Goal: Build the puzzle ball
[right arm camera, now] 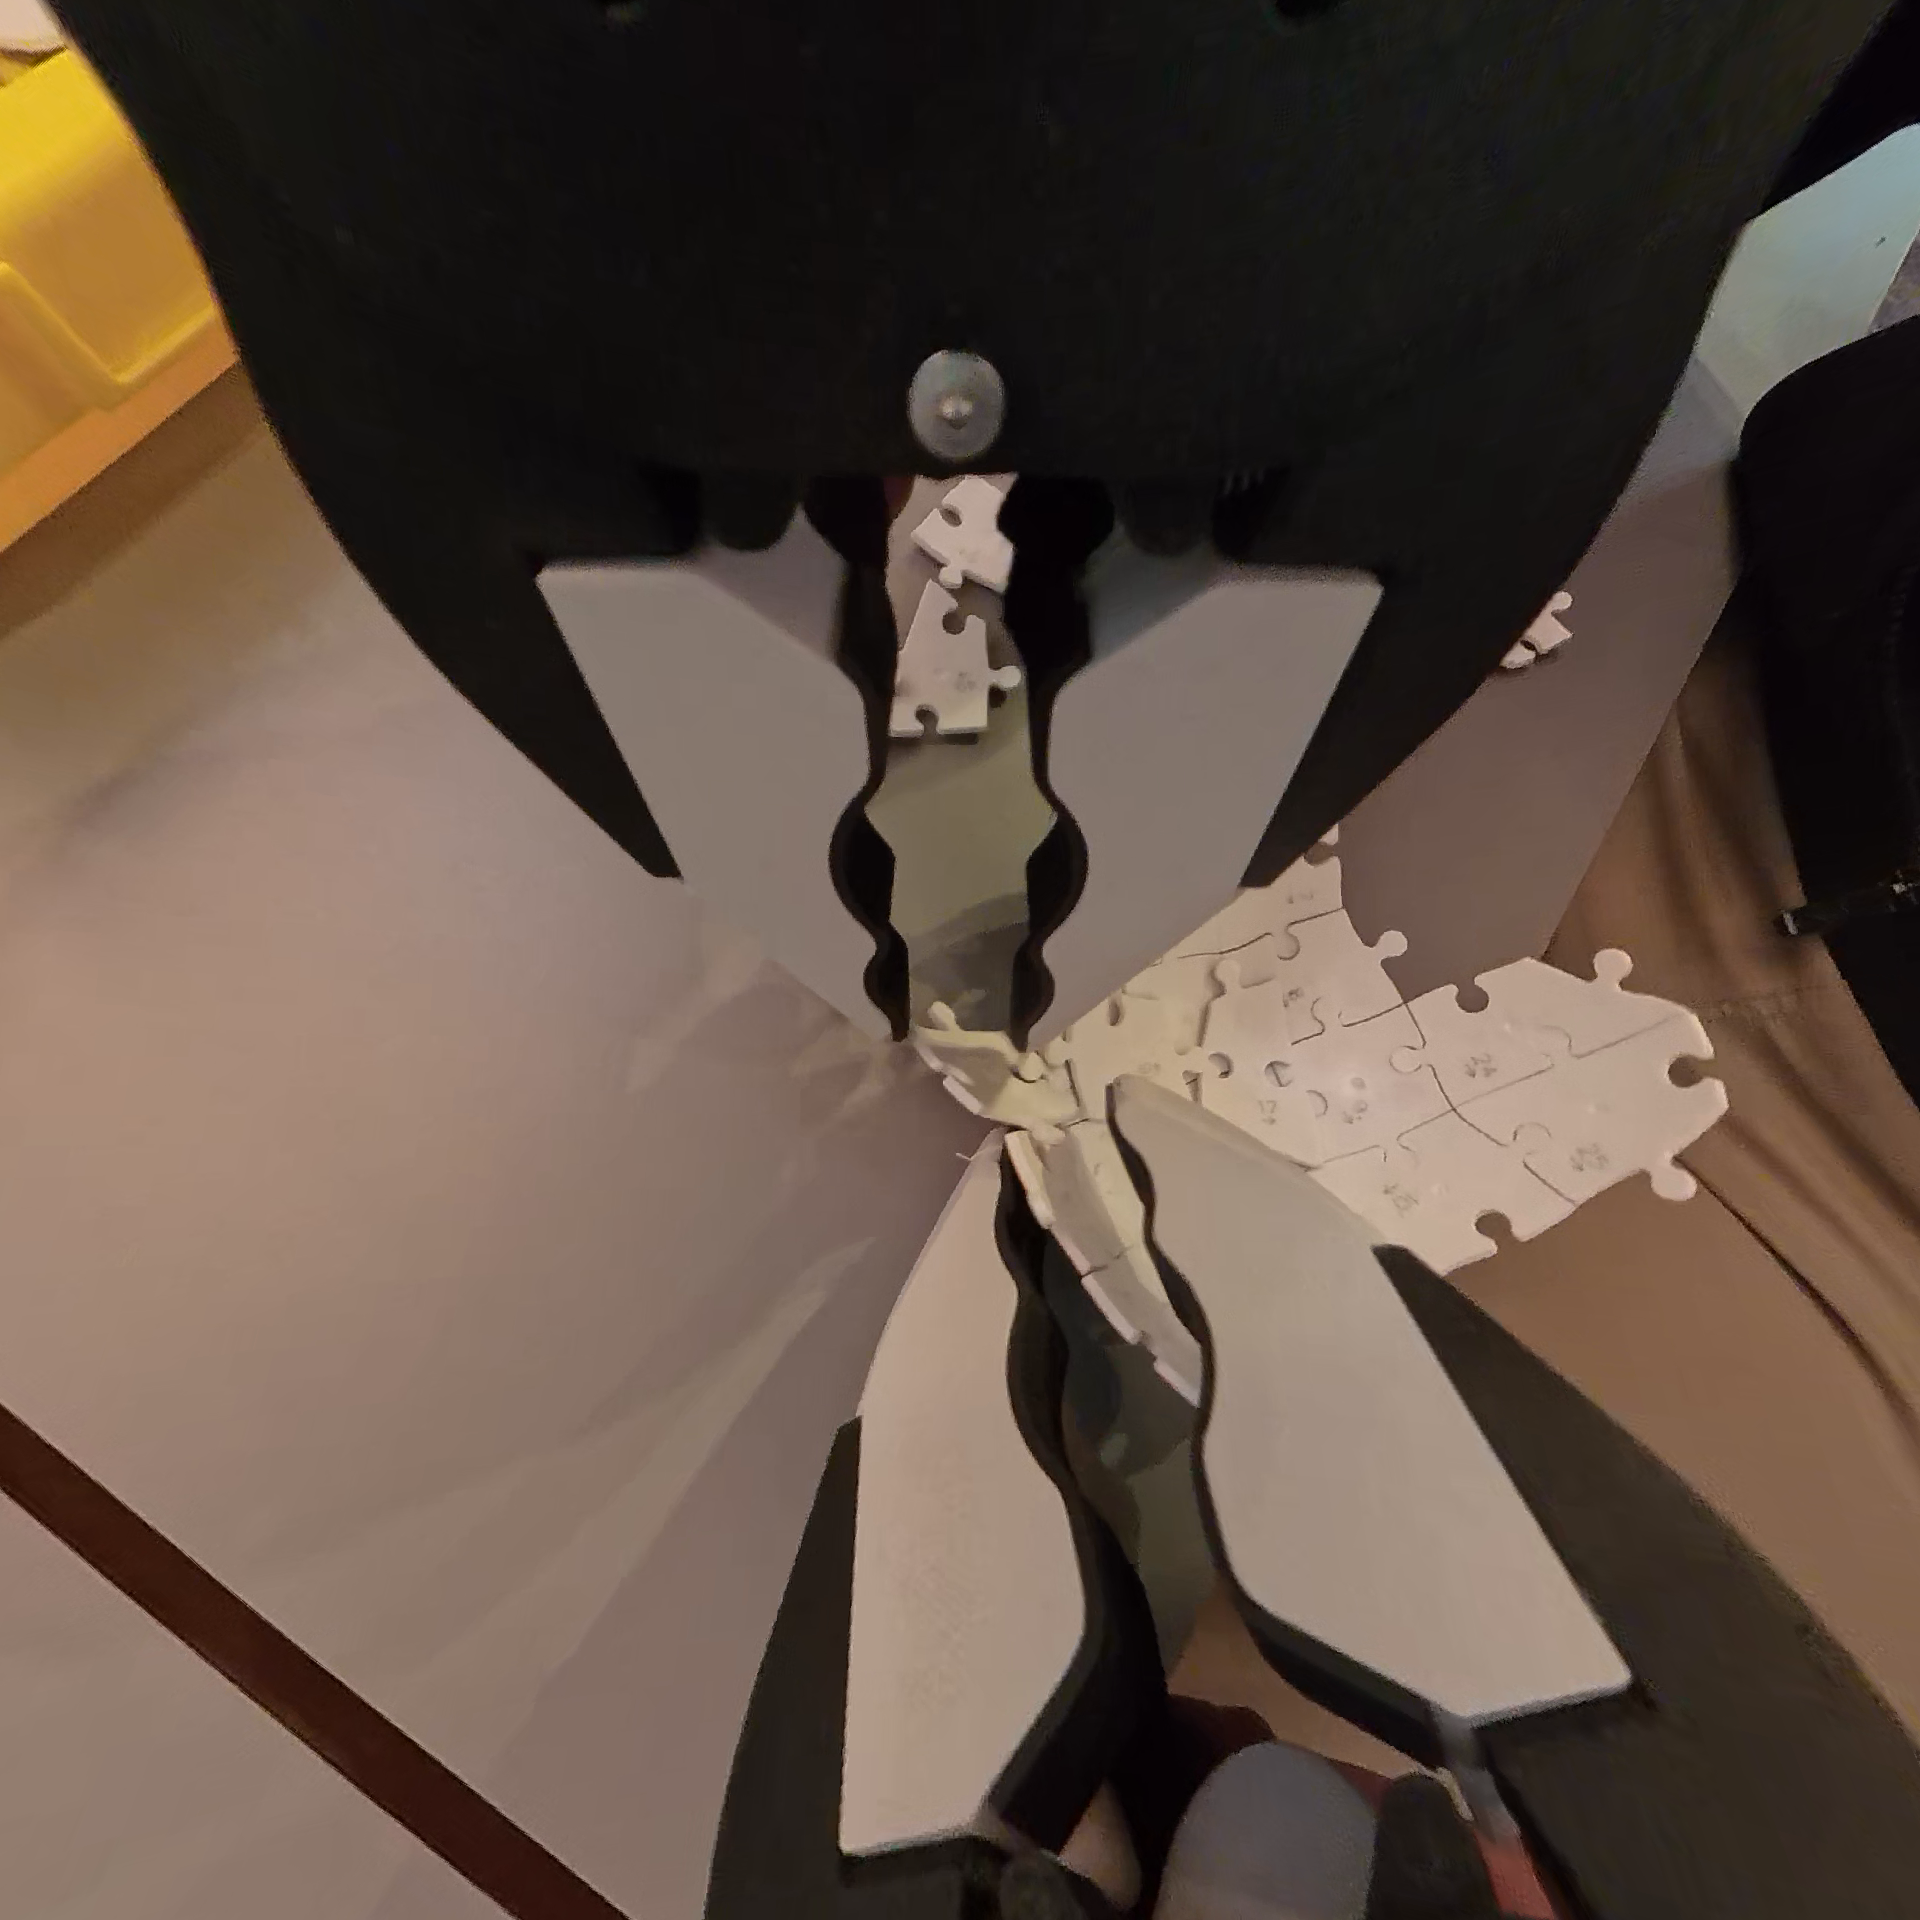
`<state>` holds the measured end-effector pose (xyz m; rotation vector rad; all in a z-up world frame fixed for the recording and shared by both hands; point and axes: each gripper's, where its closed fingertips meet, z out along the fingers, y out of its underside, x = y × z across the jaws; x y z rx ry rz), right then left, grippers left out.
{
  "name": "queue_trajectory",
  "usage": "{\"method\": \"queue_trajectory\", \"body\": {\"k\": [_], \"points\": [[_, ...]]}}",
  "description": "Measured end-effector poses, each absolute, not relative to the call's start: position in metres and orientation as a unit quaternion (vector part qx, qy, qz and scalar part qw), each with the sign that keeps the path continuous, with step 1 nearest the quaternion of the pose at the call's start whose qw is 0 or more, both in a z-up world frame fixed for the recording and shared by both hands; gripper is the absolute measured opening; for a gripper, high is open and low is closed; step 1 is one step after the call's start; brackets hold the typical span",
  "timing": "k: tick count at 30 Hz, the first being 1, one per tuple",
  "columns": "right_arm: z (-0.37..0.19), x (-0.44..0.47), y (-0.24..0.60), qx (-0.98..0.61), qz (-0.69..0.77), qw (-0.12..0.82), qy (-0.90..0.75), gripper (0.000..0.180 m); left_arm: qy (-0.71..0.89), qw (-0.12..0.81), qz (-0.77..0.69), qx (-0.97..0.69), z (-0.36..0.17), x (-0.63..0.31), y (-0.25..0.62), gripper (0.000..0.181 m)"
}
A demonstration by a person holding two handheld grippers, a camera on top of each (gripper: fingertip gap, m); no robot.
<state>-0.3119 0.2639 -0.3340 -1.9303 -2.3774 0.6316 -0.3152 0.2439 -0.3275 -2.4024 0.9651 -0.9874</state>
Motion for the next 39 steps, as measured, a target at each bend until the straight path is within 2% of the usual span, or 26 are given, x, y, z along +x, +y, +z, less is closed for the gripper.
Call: {"method": "queue_trajectory", "body": {"k": [6,22,33,39], "points": [[-0.334,-0.312,0.261,-0.615,0.202,0.005,-0.762,0.02,0.343,0.184,-0.351,-0.852,-0.329,-0.316,0.244,0.016],[-0.33,-0.308,0.255,-0.606,0.203,-0.005,-0.769,0.012,0.34,0.184,-0.348,-0.854,-0.333,-0.316,0.245,0.007],[-0.331,-0.3,0.259,-0.603,0.219,-0.024,-0.767,0.018,0.338,0.188,-0.356,-0.851,-0.331,-0.315,0.245,0.005],[-0.334,-0.301,0.252,-0.586,0.242,-0.038,-0.773,0.0,0.338,0.188,-0.354,-0.852,-0.331,-0.315,0.245,0.005]]}}
